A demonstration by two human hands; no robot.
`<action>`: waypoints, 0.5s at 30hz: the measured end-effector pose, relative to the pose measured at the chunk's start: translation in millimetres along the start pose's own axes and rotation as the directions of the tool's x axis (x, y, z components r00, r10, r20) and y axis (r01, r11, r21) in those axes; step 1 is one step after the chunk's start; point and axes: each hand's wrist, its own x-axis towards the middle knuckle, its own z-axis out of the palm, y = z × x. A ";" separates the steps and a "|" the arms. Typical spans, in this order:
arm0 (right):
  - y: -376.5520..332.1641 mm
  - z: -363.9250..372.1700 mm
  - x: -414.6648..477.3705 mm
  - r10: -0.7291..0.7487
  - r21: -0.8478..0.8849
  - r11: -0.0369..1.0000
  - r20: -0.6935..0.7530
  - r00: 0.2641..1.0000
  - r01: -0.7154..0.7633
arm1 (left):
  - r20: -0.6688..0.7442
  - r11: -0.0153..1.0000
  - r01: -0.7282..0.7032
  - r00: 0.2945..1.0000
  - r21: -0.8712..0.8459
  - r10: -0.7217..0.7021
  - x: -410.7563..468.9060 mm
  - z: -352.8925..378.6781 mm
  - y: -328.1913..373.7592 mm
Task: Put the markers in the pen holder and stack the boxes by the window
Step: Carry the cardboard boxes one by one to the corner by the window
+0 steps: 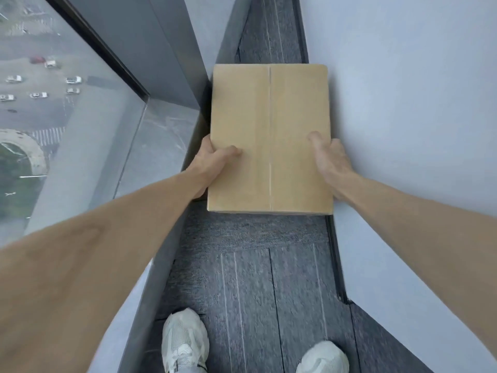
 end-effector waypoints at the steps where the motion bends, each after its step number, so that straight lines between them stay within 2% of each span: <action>1: -1.1 -0.2 3.5 -0.010 0.005 1.000 0.001 1.000 0.010 | -0.007 1.000 -0.004 1.000 -0.005 0.004 3.6 1.5 2.6; 12: -16.7 -8.0 12.0 -0.128 0.031 0.991 -0.058 0.990 0.130 | -0.049 0.999 0.035 0.998 -0.004 -0.035 19.0 25.0 11.7; 15: -17.2 -10.8 6.2 -0.123 0.007 0.992 -0.057 0.991 0.123 | -0.030 0.995 0.071 0.997 0.077 -0.068 13.6 28.7 14.7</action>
